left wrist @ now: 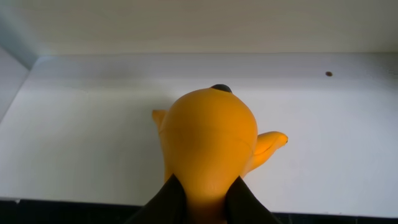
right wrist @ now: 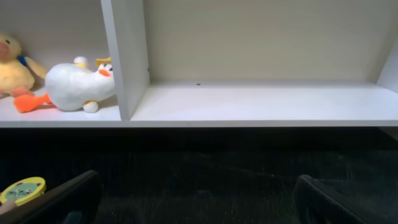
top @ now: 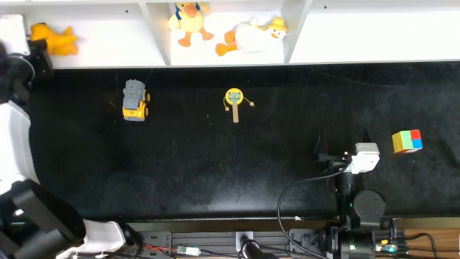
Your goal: Store Toys
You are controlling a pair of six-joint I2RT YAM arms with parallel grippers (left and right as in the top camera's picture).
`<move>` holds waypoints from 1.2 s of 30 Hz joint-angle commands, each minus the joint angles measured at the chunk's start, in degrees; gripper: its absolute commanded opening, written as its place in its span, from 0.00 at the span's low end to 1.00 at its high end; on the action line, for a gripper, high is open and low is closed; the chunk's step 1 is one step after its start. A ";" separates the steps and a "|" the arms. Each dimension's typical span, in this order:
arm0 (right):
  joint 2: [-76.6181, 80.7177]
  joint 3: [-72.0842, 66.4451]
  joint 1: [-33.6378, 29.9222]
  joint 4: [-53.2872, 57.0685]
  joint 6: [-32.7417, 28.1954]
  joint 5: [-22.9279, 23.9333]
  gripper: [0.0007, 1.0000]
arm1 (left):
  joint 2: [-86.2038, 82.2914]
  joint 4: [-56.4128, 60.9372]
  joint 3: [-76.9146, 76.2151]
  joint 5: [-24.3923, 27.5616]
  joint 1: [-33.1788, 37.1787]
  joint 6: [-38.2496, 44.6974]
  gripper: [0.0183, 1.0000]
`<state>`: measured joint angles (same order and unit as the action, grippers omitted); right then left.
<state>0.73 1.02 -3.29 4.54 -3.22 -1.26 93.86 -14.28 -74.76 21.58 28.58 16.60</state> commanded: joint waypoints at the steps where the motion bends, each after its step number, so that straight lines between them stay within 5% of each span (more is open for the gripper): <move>1: -0.46 -0.74 -0.11 -0.20 -0.15 -0.20 0.99 | 0.20 0.68 -2.21 -0.92 -0.68 -0.85 0.17; 13: -0.46 -0.74 -0.11 -0.20 -0.15 -0.20 1.00 | 0.11 -3.41 -2.21 -6.82 -0.68 -0.70 0.16; 36: -0.46 -0.74 -0.11 -0.20 -0.15 -0.20 1.00 | -4.17 -5.38 -2.25 -7.78 -0.63 -0.63 0.16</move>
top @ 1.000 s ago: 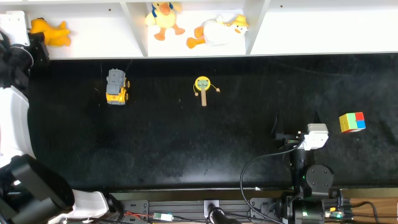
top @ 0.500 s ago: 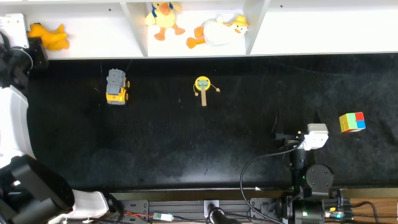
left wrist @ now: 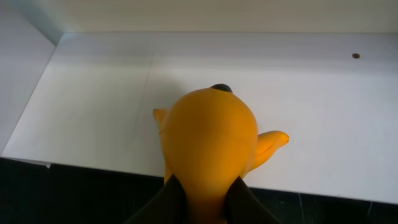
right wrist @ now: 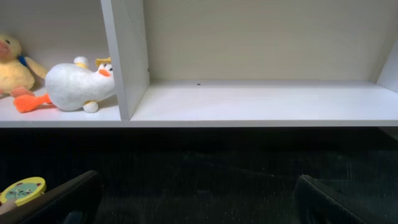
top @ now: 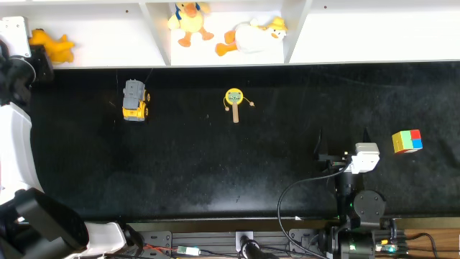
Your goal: Store Toys
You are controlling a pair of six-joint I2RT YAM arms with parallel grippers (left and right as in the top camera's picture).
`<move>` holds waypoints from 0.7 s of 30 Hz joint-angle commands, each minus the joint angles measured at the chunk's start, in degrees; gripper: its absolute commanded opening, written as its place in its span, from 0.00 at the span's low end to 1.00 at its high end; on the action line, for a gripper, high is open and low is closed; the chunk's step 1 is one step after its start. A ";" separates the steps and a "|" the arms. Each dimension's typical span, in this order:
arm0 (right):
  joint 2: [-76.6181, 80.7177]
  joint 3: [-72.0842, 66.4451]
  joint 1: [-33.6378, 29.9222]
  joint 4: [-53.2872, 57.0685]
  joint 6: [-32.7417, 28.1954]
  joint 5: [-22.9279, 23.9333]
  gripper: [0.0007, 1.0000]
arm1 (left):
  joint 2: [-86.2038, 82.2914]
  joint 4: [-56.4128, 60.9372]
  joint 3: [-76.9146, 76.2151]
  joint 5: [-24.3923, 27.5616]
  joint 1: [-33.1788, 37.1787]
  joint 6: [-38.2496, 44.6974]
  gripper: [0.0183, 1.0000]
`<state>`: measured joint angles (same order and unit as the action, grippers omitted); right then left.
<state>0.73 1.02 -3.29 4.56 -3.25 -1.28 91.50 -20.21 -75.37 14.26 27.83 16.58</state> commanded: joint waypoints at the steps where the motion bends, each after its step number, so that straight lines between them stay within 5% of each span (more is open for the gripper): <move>1: -0.46 -0.74 -0.11 -0.22 -0.13 -0.17 1.00 | -1.81 0.74 -1.64 -0.46 0.11 -0.61 0.17; 21: -0.46 -0.74 -0.11 -0.22 -0.13 -0.17 0.99 | 2.60 4.76 -1.64 -0.42 0.11 -2.97 0.17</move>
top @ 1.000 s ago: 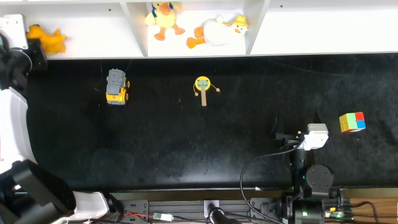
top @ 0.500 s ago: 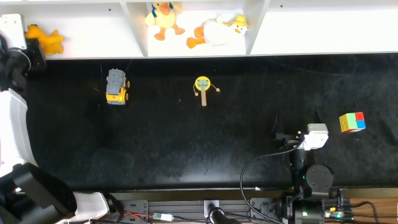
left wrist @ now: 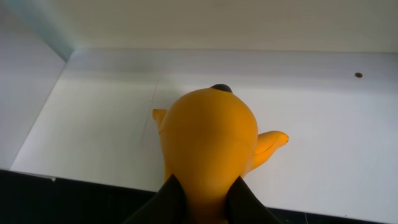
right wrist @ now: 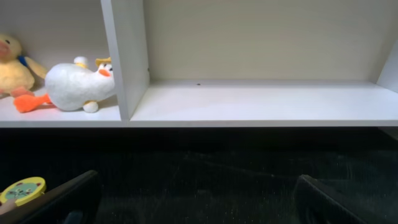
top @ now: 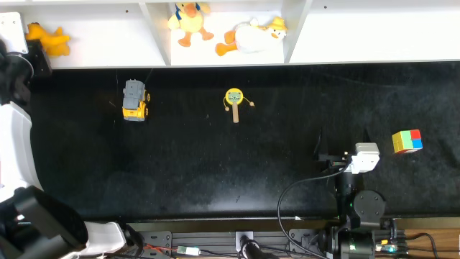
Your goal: Store Toys
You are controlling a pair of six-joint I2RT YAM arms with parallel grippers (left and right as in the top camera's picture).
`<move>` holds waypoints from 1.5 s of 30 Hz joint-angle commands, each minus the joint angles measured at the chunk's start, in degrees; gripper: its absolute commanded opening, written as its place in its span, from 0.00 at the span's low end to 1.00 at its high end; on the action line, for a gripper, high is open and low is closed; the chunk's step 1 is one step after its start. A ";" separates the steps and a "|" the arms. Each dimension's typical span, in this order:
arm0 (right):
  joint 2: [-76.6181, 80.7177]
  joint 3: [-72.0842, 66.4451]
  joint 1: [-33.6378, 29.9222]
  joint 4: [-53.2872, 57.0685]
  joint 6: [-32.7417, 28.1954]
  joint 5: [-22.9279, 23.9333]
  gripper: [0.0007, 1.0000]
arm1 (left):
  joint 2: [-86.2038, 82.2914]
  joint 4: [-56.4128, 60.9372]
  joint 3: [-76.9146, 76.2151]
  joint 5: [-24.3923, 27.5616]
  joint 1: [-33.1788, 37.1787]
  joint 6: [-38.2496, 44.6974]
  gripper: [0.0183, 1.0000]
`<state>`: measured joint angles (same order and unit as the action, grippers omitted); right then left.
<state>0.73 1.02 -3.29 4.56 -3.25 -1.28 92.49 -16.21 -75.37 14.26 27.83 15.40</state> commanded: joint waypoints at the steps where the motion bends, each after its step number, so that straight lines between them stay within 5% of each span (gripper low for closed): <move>1: -0.46 -0.74 -0.11 -0.22 -0.13 -0.17 1.00 | 1.81 0.76 -1.64 -0.44 0.11 -1.79 0.17; 45: -0.46 -0.74 -0.11 -0.22 -0.13 -0.17 1.00 | 6.03 4.17 -1.64 -0.22 -2.16 -2.43 0.18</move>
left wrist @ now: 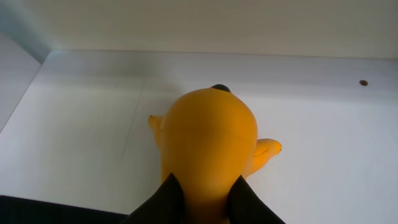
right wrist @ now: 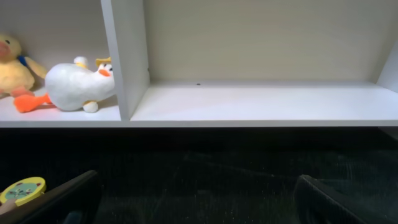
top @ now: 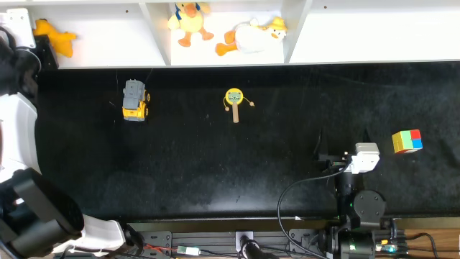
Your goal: Store Toys
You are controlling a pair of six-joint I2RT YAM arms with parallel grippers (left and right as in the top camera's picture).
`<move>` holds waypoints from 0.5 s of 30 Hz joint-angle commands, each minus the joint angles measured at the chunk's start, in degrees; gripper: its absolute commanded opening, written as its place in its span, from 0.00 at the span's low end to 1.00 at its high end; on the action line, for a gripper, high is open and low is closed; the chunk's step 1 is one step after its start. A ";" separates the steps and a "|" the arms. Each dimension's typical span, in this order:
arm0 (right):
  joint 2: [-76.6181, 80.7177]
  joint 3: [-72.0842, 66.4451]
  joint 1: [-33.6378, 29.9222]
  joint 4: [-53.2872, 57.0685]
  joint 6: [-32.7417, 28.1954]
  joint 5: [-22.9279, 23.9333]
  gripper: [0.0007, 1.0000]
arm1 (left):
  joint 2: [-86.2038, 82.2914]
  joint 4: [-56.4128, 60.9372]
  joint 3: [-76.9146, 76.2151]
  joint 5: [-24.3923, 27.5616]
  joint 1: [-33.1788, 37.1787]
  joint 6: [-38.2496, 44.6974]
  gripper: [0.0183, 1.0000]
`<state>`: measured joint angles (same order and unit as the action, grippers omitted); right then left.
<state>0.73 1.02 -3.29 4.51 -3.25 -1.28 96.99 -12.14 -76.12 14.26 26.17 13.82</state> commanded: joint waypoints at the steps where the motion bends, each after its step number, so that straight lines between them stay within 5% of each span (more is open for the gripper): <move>1: -0.46 -0.74 -0.11 -0.17 -0.13 -0.17 0.99 | 1.51 0.13 -0.90 -0.22 -0.50 -0.85 0.18; 15: -0.46 -0.74 -0.11 -0.17 -0.13 -0.17 1.00 | 3.17 2.64 -0.90 0.24 -0.55 -0.87 0.20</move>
<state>0.73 1.02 -3.29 4.56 -3.25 -1.28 98.26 -9.54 -76.12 14.28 26.11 13.63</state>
